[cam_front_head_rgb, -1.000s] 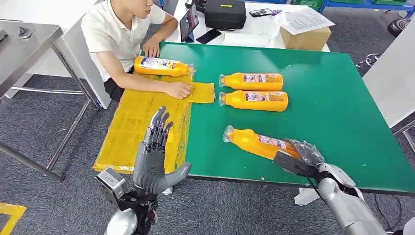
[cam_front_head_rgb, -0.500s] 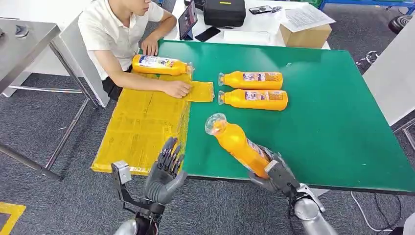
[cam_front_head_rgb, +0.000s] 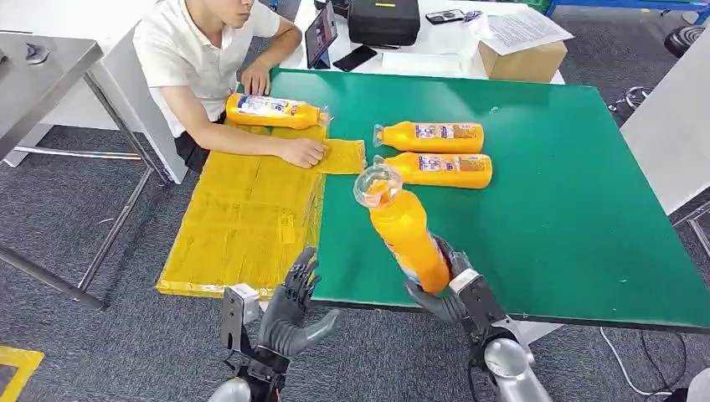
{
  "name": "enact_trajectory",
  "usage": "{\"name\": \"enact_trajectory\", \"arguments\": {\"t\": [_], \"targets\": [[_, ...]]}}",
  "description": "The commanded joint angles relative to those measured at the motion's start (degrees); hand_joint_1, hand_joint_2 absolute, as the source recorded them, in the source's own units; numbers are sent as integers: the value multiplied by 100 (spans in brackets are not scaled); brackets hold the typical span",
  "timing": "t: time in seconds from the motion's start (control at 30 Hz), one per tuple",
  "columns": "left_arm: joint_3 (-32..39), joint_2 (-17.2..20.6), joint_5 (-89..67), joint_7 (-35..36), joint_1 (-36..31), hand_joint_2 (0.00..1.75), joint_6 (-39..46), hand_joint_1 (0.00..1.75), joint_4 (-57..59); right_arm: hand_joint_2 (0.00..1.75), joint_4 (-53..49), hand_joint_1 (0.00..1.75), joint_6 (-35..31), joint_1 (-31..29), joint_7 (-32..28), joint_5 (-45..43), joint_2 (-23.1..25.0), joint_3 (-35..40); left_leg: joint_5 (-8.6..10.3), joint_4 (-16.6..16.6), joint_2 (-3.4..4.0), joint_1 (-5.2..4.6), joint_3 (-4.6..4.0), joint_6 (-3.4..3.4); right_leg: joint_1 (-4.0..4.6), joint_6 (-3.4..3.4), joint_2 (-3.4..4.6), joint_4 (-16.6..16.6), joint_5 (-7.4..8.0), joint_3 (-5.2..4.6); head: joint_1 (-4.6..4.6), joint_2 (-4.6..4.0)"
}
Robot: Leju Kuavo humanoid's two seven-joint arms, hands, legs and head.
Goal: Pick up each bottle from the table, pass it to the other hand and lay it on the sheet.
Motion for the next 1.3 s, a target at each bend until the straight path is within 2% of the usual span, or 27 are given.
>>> {"name": "enact_trajectory", "arguments": {"t": [0.03,0.2,0.3,0.73,0.8,1.1,1.13,1.17,1.23,1.27,1.3], "targets": [[-245,-19,-565,-4,-487,175,-101,0,467,175,625,175,-94,-479,88,282,311,768,-8,-3,7,9,21,-13,8,-14,15,-4,-4,19,2,0],[-256,-146,-825,51,-668,175,-229,0,565,175,1351,175,-69,-936,214,821,313,1549,-5,-4,14,8,16,-9,7,-9,19,-5,1,15,2,0],[-237,-205,-747,117,-712,175,-354,0,679,175,1424,175,-227,-1132,297,1115,327,1843,-3,-4,10,6,10,-8,5,-8,17,-4,2,11,4,0],[33,-356,49,67,-727,175,-550,0,237,175,1435,175,-425,-1013,270,1324,368,2298,-16,-1,1,13,32,-19,12,-20,14,-1,-14,32,4,0],[56,-374,200,109,-721,175,-563,0,203,175,1454,175,-436,-1010,250,1289,382,2329,-5,0,-2,8,6,-9,8,-9,6,-1,-4,9,2,0],[50,-388,739,135,-900,175,-665,2,319,175,1540,175,-344,-1102,147,1151,395,2508,-9,2,2,9,13,-13,8,-14,12,1,-7,15,4,0],[51,-385,739,135,-902,175,-665,168,321,175,1539,175,-344,-1105,147,1151,397,2510,-4,0,-4,8,4,-9,7,-9,3,0,-4,7,2,0],[52,-388,738,126,-921,175,-659,175,355,175,1530,175,-337,-1115,140,1144,395,2517,-6,0,-6,8,8,-11,8,-12,3,1,-7,10,4,0],[72,-399,833,46,-912,175,-725,175,354,175,1492,171,-306,-1131,108,1085,382,2551,-5,-1,-6,7,10,-11,7,-11,3,-1,-7,13,2,0],[70,-386,852,20,-900,175,-749,175,314,175,1468,143,-293,-1111,89,1038,392,2540,-10,-2,-3,10,20,-14,9,-15,8,-3,-9,22,2,0],[70,-386,852,20,-900,175,-749,175,314,175,1468,143,-293,-1111,89,1038,392,2540,-6,0,-3,8,10,-10,7,-10,5,-1,-6,12,4,0]]}}
